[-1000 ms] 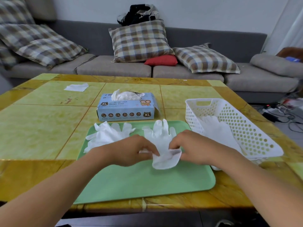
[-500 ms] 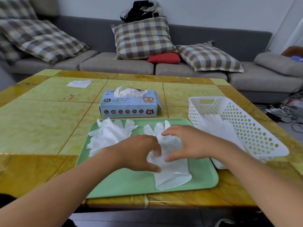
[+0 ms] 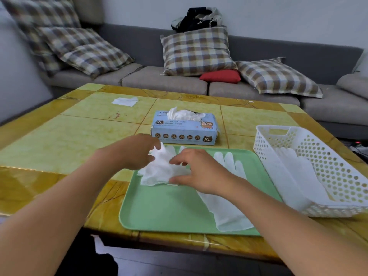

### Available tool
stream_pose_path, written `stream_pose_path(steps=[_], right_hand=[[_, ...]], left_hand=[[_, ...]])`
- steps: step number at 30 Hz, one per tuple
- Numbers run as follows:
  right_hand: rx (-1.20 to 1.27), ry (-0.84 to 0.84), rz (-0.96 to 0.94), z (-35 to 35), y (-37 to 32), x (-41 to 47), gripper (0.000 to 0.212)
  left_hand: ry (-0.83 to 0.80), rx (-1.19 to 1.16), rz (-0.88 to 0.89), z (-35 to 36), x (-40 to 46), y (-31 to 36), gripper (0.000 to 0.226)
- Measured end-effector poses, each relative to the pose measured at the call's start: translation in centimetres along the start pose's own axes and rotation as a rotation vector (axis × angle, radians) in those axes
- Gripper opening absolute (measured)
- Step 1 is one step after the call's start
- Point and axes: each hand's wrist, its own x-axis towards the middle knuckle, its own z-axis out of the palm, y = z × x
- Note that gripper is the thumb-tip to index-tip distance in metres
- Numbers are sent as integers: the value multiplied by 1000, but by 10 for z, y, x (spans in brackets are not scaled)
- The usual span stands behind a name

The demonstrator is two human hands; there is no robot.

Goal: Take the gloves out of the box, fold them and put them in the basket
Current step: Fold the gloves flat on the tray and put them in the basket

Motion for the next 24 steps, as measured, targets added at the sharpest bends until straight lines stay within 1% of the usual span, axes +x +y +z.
stream_pose_path(steps=[1, 2, 3, 4, 5, 7, 8, 10, 11, 13, 15, 17, 20, 22, 24], right_hand=[[-39, -30, 8, 13, -11, 10, 51], [-100, -49, 19, 23, -16, 18, 43], [-146, -46, 21, 30, -18, 24, 31], [-123, -30, 25, 35, -20, 29, 18], [-49, -12, 28, 36, -18, 31, 13], [163, 41, 48, 26, -13, 31, 30], [332, 85, 80, 17, -11, 30, 32], [761, 172, 198, -2, -7, 29, 23], [955, 185, 262, -10, -4, 31, 24], [1197, 184, 347, -22, 1, 34, 23], [1346, 163, 399, -28, 3, 34, 19], [1457, 134, 448, -30, 4, 31, 19], [1592, 75, 503, -33, 4, 21, 22], [1639, 53, 495, -43, 5, 10, 24], [1640, 63, 456, -60, 9, -4, 31]], left_hand=[[-51, 49, -28, 0, -3, -7, 29], [-95, 79, -39, 0, -3, -10, 25], [-130, 95, -39, -1, -3, -10, 22], [-158, 100, -38, -3, -4, -12, 20], [-176, 97, -35, -5, -4, -13, 18], [-183, 87, -40, -8, -2, -18, 21], [-180, 82, -48, -10, -2, -21, 26], [-153, 50, -76, -16, -1, -23, 33], [-135, 21, -85, -18, -1, -23, 35], [-106, -31, -88, -20, -4, -20, 40], [-91, -71, -64, -16, -5, -15, 49], [-120, -99, -3, -6, -3, -8, 56], [-216, 7, 59, 15, 2, 3, 66], [-214, 48, 52, 25, 7, 5, 69], [-183, 71, 10, 28, 9, 4, 66]])
